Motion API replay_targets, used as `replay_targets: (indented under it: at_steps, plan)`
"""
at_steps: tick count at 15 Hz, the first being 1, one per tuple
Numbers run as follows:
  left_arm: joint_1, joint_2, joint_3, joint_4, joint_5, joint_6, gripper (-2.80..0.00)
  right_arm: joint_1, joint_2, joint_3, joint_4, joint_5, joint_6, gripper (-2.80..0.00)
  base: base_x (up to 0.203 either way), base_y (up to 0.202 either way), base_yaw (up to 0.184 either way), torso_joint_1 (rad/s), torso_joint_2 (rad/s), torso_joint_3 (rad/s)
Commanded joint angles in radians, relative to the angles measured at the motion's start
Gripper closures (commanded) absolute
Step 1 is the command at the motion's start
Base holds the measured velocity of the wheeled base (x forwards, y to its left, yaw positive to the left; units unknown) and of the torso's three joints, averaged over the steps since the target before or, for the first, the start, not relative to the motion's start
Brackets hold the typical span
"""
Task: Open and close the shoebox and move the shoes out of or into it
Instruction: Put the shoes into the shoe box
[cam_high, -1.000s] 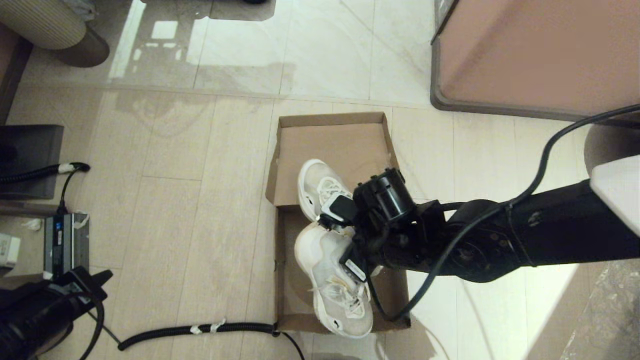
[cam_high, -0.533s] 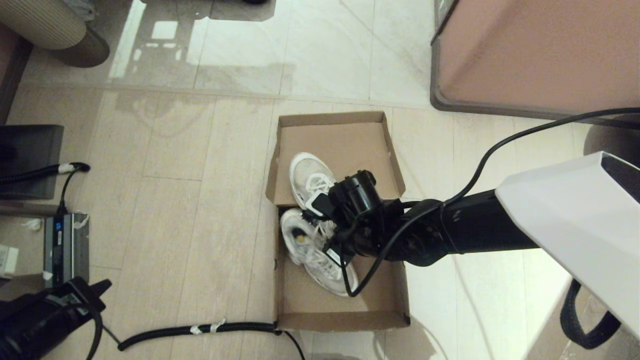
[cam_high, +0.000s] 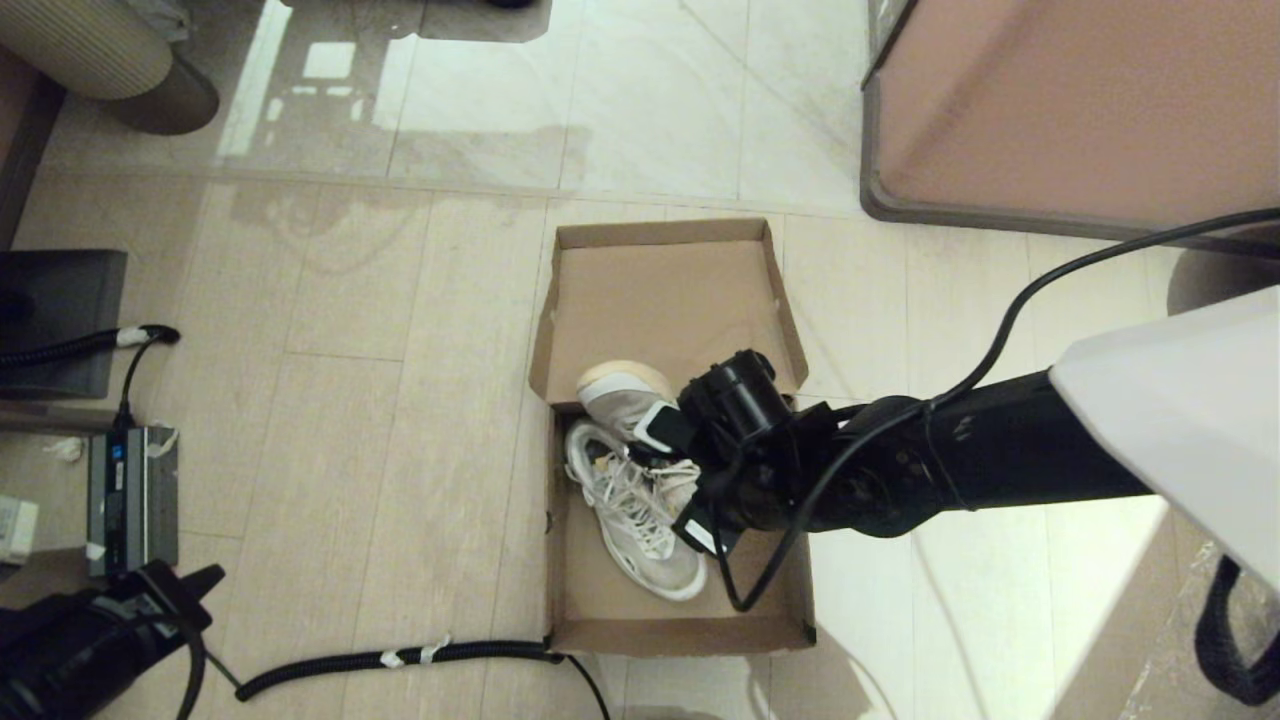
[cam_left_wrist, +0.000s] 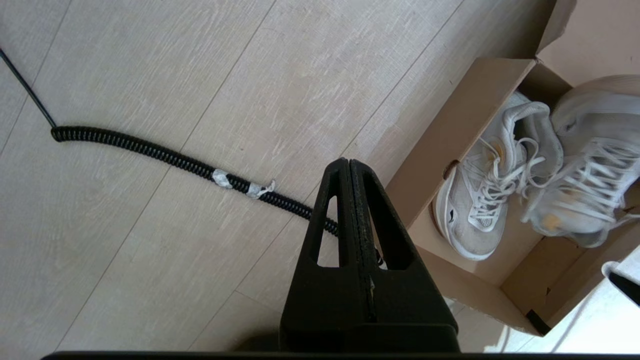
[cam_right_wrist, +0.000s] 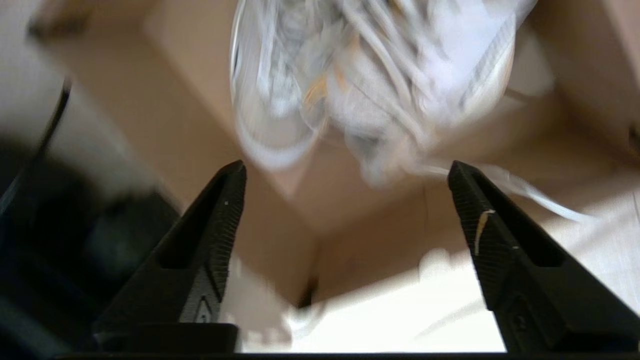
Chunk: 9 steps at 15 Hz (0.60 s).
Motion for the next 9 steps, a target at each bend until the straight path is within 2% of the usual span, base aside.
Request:
replay_targets:
  at_steps: [1, 4, 9]
  plan:
    - [0.000, 0.003, 0.001, -0.004, 0.000, -0.003, 0.00, -0.002, -0.112, 0.066, 0.028, 0.000, 0.003, -2.80, 0.000, 0.000, 0.000, 0.000, 0.00, 0.000]
    - [0.000, 0.001, 0.003, -0.004, 0.000, -0.003, 0.00, -0.026, -0.129, 0.017, 0.032, 0.003, 0.033, -2.80, 0.000, 0.000, 0.000, 0.000, 0.00, 0.000]
    - [0.000, -0.008, 0.005, -0.003, 0.000, -0.003, 0.00, -0.024, 0.046, -0.314, 0.037, 0.001, 0.096, -2.80, 0.000, 0.000, 0.000, 0.000, 0.00, 0.000]
